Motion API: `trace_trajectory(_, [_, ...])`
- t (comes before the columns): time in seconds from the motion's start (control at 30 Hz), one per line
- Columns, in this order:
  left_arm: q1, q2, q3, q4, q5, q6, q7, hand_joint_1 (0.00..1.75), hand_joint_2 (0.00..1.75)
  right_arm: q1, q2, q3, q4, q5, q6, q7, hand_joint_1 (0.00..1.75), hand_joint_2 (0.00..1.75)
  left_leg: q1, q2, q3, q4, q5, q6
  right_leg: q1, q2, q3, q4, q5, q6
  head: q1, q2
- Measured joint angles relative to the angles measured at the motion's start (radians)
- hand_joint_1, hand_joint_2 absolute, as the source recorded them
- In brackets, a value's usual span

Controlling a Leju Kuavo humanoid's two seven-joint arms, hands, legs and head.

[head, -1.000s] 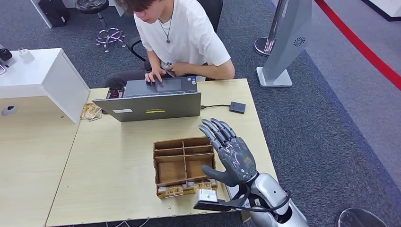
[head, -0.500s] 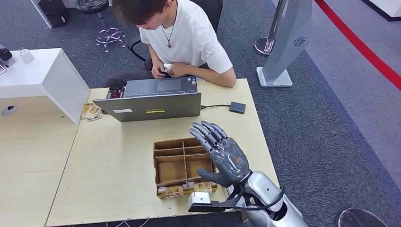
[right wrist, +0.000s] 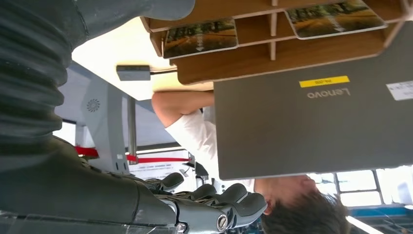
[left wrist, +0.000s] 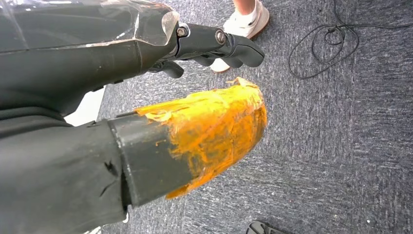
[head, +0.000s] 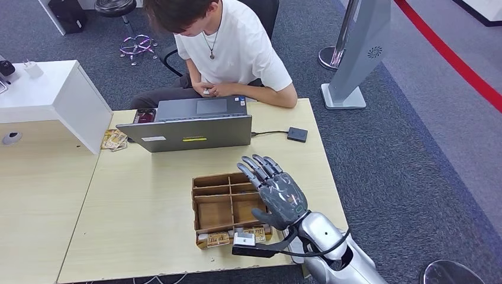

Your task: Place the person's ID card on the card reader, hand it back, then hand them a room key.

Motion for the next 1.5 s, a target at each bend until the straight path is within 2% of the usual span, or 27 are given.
trace_trajectory(0.8, [0.0,0.0,0.002,0.0,-0.011,-0.001,0.002,0.0,0.0,-0.005,0.0,0.018,0.045,0.014,0.0,0.023,0.0,1.75,0.0,0.0,0.0,0.0,0.0,0.0,0.0,0.0,0.0,0.0,0.0,0.0,0.0,0.0])
trace_trajectory(1.5, [0.0,0.0,0.002,0.0,-0.015,-0.002,0.003,0.0,0.0,-0.005,0.0,0.022,0.068,0.046,0.002,0.052,0.15,1.75,0.0,0.0,0.0,0.0,0.0,0.0,0.0,0.0,0.0,0.0,0.0,0.0,0.0,0.0])
